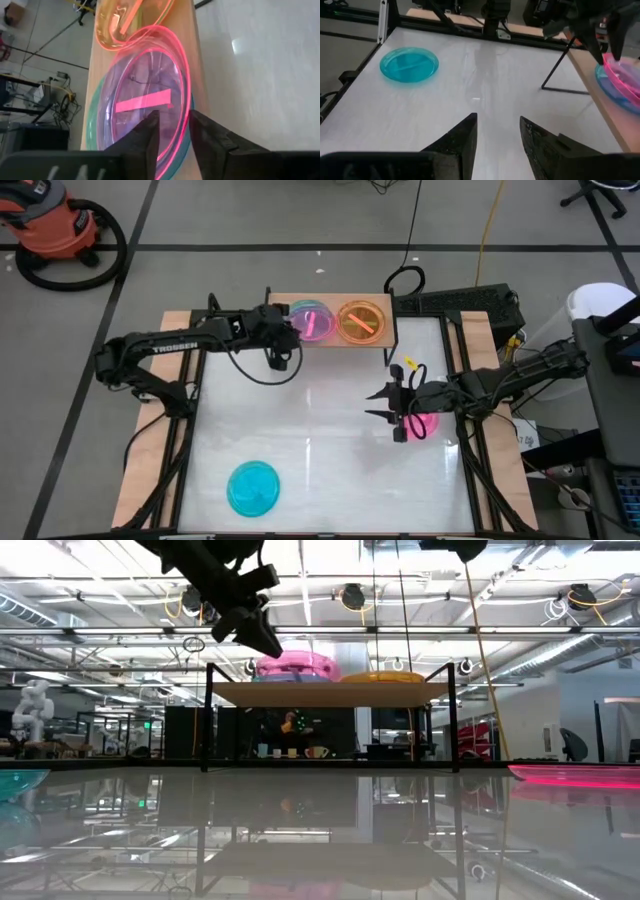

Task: Place and stack plates onto a shelf
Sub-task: Stack the bottom pink plate on top of the blue plate on the shelf, then stack the pink plate on top of the pink plate on the shelf

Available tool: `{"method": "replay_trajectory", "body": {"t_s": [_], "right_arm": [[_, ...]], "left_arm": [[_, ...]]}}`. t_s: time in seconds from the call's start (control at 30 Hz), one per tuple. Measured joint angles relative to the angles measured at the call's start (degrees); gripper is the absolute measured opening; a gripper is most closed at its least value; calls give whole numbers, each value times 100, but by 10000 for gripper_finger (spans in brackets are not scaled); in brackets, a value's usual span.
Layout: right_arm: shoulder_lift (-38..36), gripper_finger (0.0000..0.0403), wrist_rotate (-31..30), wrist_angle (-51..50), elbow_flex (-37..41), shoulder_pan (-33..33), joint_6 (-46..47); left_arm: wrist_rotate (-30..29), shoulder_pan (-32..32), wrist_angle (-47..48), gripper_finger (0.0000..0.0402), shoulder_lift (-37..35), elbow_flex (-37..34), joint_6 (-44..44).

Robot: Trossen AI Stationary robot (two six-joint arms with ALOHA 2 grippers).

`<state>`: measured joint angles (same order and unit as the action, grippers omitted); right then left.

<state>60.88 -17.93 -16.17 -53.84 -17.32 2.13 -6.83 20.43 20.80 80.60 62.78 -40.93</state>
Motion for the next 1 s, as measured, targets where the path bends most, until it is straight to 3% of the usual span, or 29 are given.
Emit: {"method": "replay_trajectory", "body": {"t_s": [0.27,0.47,0.77,1.0], "right_arm": [[13,130,126,-840,63,-34,882],[24,130,725,-902,917,-181,1747],[24,130,910,-943,2048,-634,3050],[22,130,715,-887,2522,-979,3632]], "left_arm": [[-266,-257,299,163,-291,2,320],[-956,-593,291,185,-613,0,800],[-964,-1237,-458,186,-1465,7,1707],[-508,-1801,-777,186,-1864,4,2257]]}}
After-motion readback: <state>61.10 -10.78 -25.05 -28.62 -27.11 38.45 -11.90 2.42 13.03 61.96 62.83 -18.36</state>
